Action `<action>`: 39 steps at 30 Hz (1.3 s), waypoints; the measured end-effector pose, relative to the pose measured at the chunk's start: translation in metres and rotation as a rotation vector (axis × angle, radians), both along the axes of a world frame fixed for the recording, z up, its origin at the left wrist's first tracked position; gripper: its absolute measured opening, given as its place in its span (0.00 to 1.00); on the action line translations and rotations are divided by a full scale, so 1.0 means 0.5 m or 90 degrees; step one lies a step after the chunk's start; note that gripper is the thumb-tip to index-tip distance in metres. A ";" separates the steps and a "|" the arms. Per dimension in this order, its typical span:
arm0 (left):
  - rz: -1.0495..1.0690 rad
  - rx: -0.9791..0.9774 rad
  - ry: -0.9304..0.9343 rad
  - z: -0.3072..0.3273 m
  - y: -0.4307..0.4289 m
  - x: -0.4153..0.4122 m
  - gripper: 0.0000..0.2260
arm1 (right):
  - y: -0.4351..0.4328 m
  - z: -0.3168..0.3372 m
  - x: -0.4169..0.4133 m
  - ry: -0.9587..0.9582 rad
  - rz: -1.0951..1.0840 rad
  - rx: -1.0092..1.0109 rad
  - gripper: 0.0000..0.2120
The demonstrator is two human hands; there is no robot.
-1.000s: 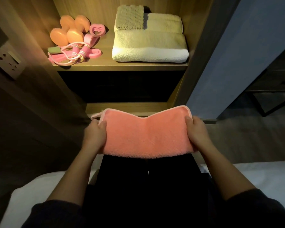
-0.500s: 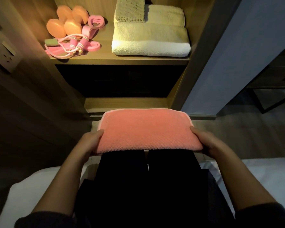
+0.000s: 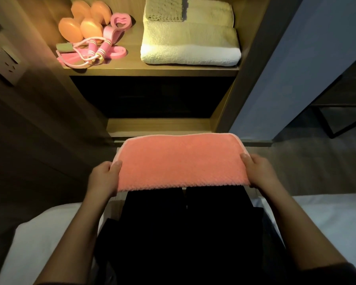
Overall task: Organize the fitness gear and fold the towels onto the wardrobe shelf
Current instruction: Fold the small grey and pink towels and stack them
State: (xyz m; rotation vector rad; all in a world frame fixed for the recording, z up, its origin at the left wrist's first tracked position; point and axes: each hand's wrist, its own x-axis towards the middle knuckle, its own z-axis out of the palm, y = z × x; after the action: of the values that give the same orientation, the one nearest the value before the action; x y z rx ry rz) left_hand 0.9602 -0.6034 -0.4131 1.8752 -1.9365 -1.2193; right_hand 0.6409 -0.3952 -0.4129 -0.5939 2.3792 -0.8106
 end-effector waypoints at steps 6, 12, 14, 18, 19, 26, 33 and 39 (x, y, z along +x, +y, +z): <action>0.059 0.231 -0.017 0.008 0.000 -0.014 0.17 | -0.007 -0.011 -0.029 -0.245 -0.016 0.049 0.24; 0.075 0.324 0.175 0.011 -0.028 -0.068 0.27 | -0.064 -0.007 -0.049 -0.406 -0.117 -0.025 0.24; 0.090 0.313 0.174 0.008 -0.040 -0.086 0.24 | -0.079 -0.017 -0.054 -0.395 -0.110 -0.013 0.27; 0.179 0.141 0.090 -0.019 -0.057 -0.098 0.17 | -0.091 -0.040 -0.049 -0.111 -0.055 -0.015 0.19; 0.186 0.082 0.089 -0.028 -0.058 -0.095 0.16 | -0.091 -0.043 -0.048 -0.050 -0.055 -0.026 0.19; 0.189 0.182 0.143 -0.031 -0.076 -0.086 0.15 | -0.096 -0.044 -0.055 -0.116 -0.044 0.023 0.22; 0.148 0.264 0.102 -0.045 -0.092 -0.113 0.22 | -0.126 -0.050 -0.062 -0.251 -0.101 0.010 0.26; 0.233 0.028 0.126 -0.070 -0.092 -0.129 0.13 | -0.128 -0.066 -0.060 -0.051 -0.133 -0.072 0.16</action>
State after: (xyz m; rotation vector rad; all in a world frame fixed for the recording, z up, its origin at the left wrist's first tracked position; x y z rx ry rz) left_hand 0.8957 -0.6496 -0.4479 1.9359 -1.4005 -1.2789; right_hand 0.6107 -0.4591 -0.4458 -0.3524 2.3605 -1.0450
